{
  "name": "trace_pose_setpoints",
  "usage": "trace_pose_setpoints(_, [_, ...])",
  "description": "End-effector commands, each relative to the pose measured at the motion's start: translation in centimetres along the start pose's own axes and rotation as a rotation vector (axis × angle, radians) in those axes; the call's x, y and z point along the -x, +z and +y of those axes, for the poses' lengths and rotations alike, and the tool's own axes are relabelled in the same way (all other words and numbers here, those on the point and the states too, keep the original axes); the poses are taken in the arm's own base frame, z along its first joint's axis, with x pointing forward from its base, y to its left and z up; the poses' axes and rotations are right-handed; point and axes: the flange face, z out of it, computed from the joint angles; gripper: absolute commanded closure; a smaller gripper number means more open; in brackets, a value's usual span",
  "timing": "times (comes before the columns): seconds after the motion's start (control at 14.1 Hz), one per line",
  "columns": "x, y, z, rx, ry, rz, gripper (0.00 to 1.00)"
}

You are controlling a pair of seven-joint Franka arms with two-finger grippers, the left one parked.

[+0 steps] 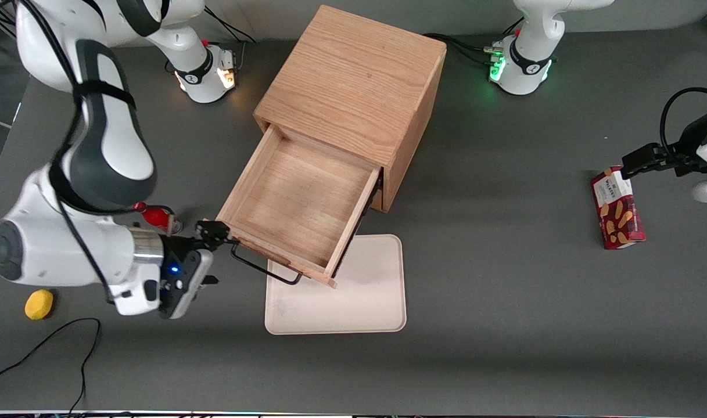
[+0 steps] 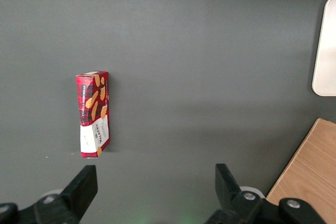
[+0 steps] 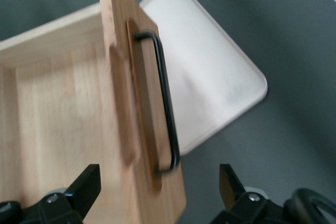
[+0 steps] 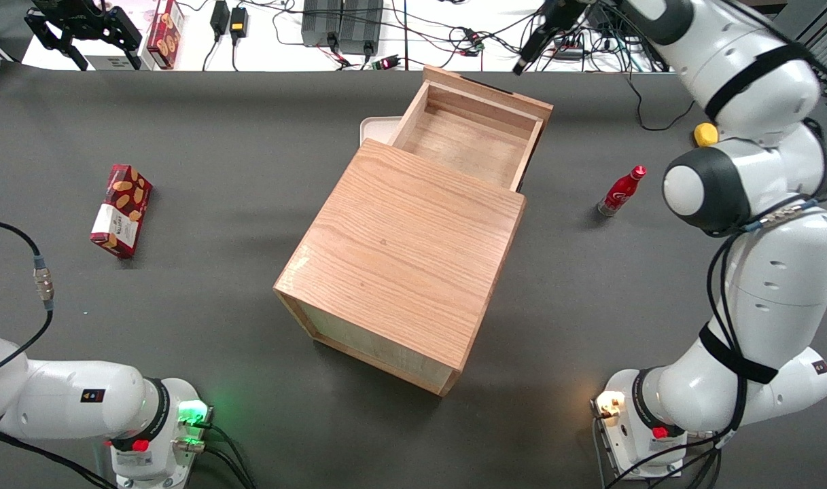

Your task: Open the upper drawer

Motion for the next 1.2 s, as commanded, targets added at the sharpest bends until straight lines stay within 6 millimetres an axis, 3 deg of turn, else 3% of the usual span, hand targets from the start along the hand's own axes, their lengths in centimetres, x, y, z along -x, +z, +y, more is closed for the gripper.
trace_pose_setpoints(0.0, [3.3, -3.6, -1.6, 0.031, 0.078, -0.127, 0.0])
trace_pose_setpoints(0.21, [8.0, -5.2, -3.7, 0.09, 0.12, -0.269, 0.0])
trace_pose_setpoints(0.35, [12.1, -6.2, -2.9, 0.088, 0.194, -0.284, 0.0])
trace_pose_setpoints(0.49, [17.6, -7.5, -3.7, 0.115, 0.268, -0.238, 0.0])
trace_pose_setpoints(0.64, [23.2, -6.5, -6.6, 0.215, 0.277, -0.192, 0.0])
trace_pose_setpoints(0.71, [24.7, -5.9, -7.7, 0.237, 0.366, -0.179, 0.0])
trace_pose_setpoints(0.92, [26.4, -5.8, -8.9, 0.233, 0.68, -0.178, 0.0])
trace_pose_setpoints(1.13, [27.8, -8.3, -7.9, 0.218, 0.769, -0.171, 0.0])
